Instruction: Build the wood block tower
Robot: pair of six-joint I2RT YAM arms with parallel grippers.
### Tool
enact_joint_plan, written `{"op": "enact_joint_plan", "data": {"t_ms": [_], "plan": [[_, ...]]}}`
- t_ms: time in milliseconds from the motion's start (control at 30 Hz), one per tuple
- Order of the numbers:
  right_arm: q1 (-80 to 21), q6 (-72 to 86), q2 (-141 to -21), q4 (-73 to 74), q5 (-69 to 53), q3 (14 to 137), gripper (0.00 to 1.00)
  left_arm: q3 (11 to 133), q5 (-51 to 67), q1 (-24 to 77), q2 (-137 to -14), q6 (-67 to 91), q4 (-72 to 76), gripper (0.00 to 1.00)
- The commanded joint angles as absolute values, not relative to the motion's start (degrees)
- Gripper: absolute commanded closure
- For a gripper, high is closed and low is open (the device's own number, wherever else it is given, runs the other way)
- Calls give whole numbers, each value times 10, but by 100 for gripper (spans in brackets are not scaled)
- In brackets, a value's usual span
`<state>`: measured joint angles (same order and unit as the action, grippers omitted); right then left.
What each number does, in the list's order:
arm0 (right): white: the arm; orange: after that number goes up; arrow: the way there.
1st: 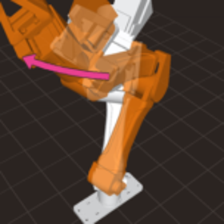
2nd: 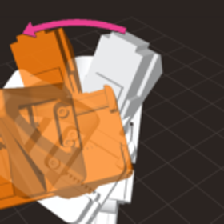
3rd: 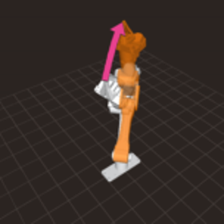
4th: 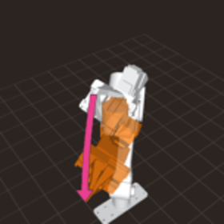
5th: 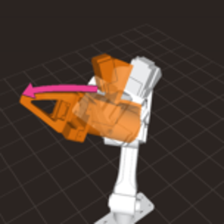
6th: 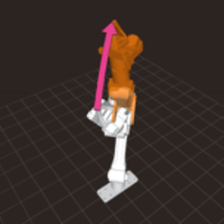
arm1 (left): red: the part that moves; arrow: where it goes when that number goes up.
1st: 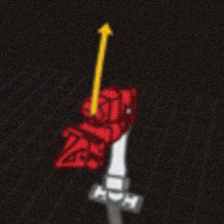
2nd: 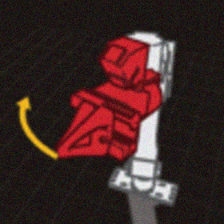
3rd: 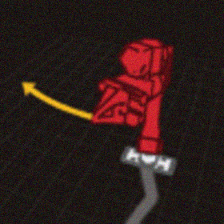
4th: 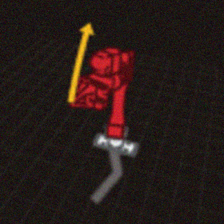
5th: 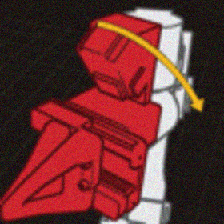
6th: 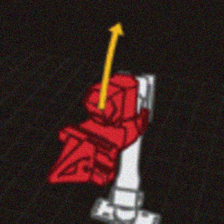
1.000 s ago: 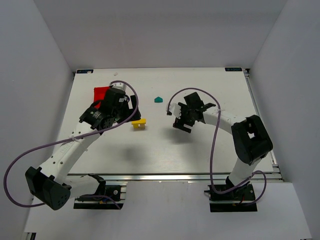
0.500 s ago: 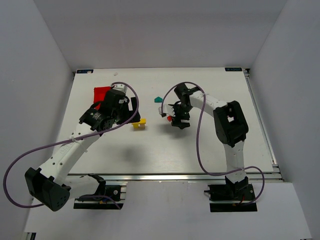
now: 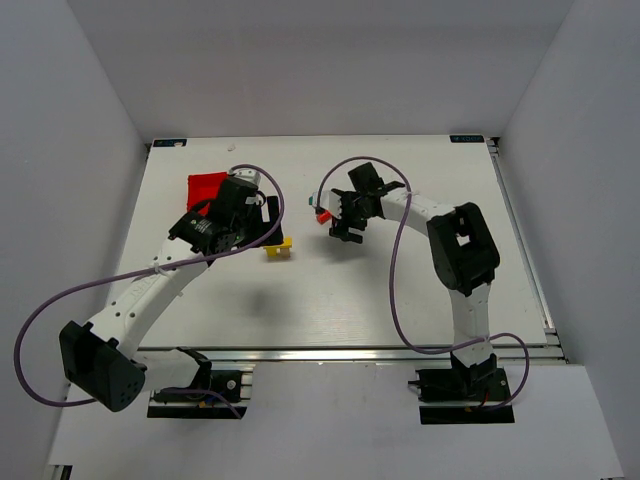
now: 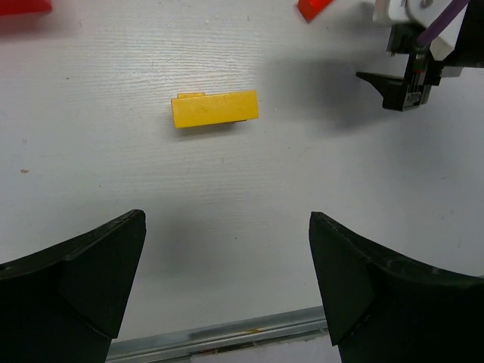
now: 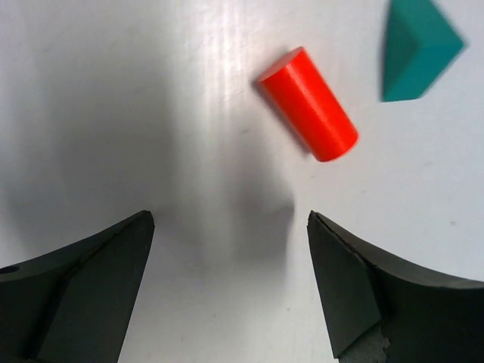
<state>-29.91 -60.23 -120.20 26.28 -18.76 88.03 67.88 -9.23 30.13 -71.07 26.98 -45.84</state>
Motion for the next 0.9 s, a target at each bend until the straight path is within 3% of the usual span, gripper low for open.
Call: {"op": "enact_joint_plan", "data": {"t_ms": [0, 400, 533, 867], "plan": [[-301, -516, -1157, 76, -197, 836, 12, 691, -101, 301, -706, 269, -455, 2], [-307, -504, -1158, -1, -270, 851, 11, 686, -105, 301, -688, 265, -461, 2], [-308, -555, -1193, 75, -312, 902, 12, 686, -105, 300, -684, 265, -461, 2], [-309, -533, -1288, 133, -285, 1019, 18, 684, -110, 299, -679, 263, -466, 2]]}}
